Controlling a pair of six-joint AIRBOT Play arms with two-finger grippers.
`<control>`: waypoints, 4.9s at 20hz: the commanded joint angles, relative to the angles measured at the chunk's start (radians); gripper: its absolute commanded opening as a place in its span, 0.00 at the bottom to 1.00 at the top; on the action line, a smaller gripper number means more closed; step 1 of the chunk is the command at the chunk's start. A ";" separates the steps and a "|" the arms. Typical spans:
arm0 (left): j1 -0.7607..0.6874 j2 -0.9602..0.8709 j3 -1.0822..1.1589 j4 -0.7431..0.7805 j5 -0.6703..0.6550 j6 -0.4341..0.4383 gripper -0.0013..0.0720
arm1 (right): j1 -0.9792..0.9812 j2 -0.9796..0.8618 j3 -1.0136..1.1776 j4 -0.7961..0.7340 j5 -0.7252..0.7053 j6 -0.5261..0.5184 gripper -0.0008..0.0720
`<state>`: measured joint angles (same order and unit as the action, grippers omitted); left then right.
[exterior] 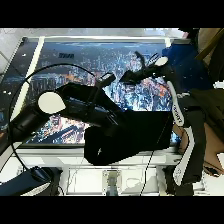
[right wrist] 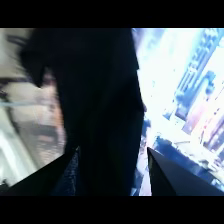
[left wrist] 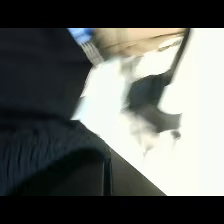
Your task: Fold the clothes and pants, and hang the long-sleeved shirts on hangers.
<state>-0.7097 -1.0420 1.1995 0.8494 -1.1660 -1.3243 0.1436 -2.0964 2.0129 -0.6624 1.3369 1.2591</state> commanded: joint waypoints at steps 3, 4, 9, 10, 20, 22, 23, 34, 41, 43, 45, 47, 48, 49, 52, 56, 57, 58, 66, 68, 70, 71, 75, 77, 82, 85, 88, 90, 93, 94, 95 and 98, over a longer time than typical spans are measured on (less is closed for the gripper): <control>0.014 0.044 0.006 0.329 -0.142 -0.165 0.03 | 0.114 -0.061 -0.003 -0.039 -0.129 0.050 0.68; 0.014 0.047 0.006 0.329 -0.150 -0.165 0.03 | 0.130 -0.077 -0.002 -0.035 -0.129 0.051 0.68; 0.014 0.046 0.006 0.329 -0.156 -0.165 0.03 | 0.182 -0.126 -0.002 -0.002 -0.198 0.069 0.68; 0.014 0.046 0.006 0.329 -0.156 -0.165 0.03 | 0.186 -0.127 -0.001 0.001 -0.209 0.069 0.67; 0.014 0.046 0.006 0.329 -0.156 -0.165 0.03 | 0.233 -0.175 0.001 0.050 -0.286 0.090 0.61; 0.014 0.046 0.006 0.329 -0.156 -0.164 0.03 | 0.241 -0.184 0.001 0.062 -0.301 0.078 0.60; 0.014 0.046 0.006 0.329 -0.156 -0.165 0.03 | 0.244 -0.182 0.001 0.068 -0.327 0.066 0.43; 0.039 0.188 0.006 0.996 -0.162 -0.439 0.03 | 0.011 0.185 0.056 -0.210 -0.036 0.097 0.02; 0.295 0.488 0.006 1.088 -0.199 -0.480 0.03 | 0.008 0.640 0.056 -0.409 0.261 0.121 0.02; 0.377 0.546 0.006 1.151 -0.198 -0.497 0.03 | 0.015 0.736 0.056 -0.434 0.261 0.159 0.02; 0.449 0.570 0.006 1.167 -0.198 -0.497 0.03 | 0.017 0.788 0.056 -0.443 0.278 0.216 0.02; 0.494 0.553 0.006 1.167 -0.198 -0.497 0.03 | 0.030 0.793 0.023 -0.454 0.294 0.222 0.02; 0.510 0.529 0.006 1.171 -0.198 -0.497 0.03 | 0.041 0.788 -0.017 -0.472 0.282 0.222 0.02; 0.525 0.485 0.005 1.191 -0.198 -0.497 0.03 | 0.055 0.776 -0.063 -0.497 0.250 0.222 0.02; 0.595 0.306 0.006 1.346 -0.201 -0.510 0.03 | 0.075 0.675 -0.189 -0.547 0.040 0.220 0.02; 0.800 0.060 0.006 1.358 -0.188 -0.572 0.03 | 0.075 0.412 -0.205 -0.465 -0.254 0.221 0.02; 0.822 0.005 0.006 1.346 -0.177 -0.572 0.03 | 0.076 0.340 -0.204 -0.398 -0.324 0.220 0.02; 0.827 -0.051 0.006 1.342 -0.163 -0.572 0.03 | 0.080 0.279 -0.204 -0.323 -0.383 0.208 0.02; 0.826 -0.263 0.006 1.344 -0.079 -0.613 0.03 | 0.195 0.097 -0.191 -0.153 -0.822 0.160 0.30; 0.835 -0.254 0.006 1.350 -0.080 -0.613 0.03 | 0.190 0.097 -0.141 -0.156 -0.810 0.160 0.75; 0.856 -0.237 0.006 1.350 -0.085 -0.613 0.03 | 0.158 0.101 -0.060 -0.215 -0.672 0.160 0.74; 0.872 -0.220 0.006 1.350 -0.090 -0.611 0.03 | 0.130 0.111 -0.019 -0.282 -0.550 0.161 0.73; 0.938 -0.135 0.006 1.350 -0.091 -0.597 0.03 | -0.006 0.213 0.001 -0.586 0.084 0.160 0.61; 0.964 -0.102 0.006 1.349 -0.092 -0.573 0.03 | -0.054 0.286 -0.086 -0.674 0.289 0.130 0.49; 0.982 -0.074 0.006 1.349 -0.092 -0.527 0.03 | -0.045 0.522 -0.518 -0.532 0.030 0.046 0.49; 0.982 -0.074 0.006 1.341 -0.095 -0.527 0.03 | 0.013 0.513 -0.630 -0.480 -0.005 0.029 0.89; 0.982 -0.073 0.006 1.341 -0.096 -0.527 0.03 | 0.122 0.466 -0.642 -0.493 -0.077 -0.055 0.88; 0.982 -0.073 0.006 1.341 -0.096 -0.527 0.03 | 0.192 0.439 -0.642 -0.573 -0.190 -0.054 0.88; 0.982 -0.073 0.006 1.341 -0.095 -0.527 0.03 | 0.251 0.400 -0.642 -0.689 -0.279 -0.053 0.86; 0.982 -0.073 0.006 1.341 -0.095 -0.527 0.03 | 0.257 0.390 -0.642 -0.695 -0.283 -0.052 0.86; 0.982 -0.073 0.006 1.341 -0.095 -0.527 0.03 | 0.262 0.381 -0.642 -0.693 -0.282 -0.045 0.86; 0.982 -0.073 0.006 1.341 -0.095 -0.527 0.03 | 0.262 0.378 -0.642 -0.691 -0.279 -0.045 0.82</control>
<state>0.2714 -1.1160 1.2049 2.1902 -1.2617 -1.8511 0.3901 -1.7054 1.3731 -1.3273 1.0832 1.2156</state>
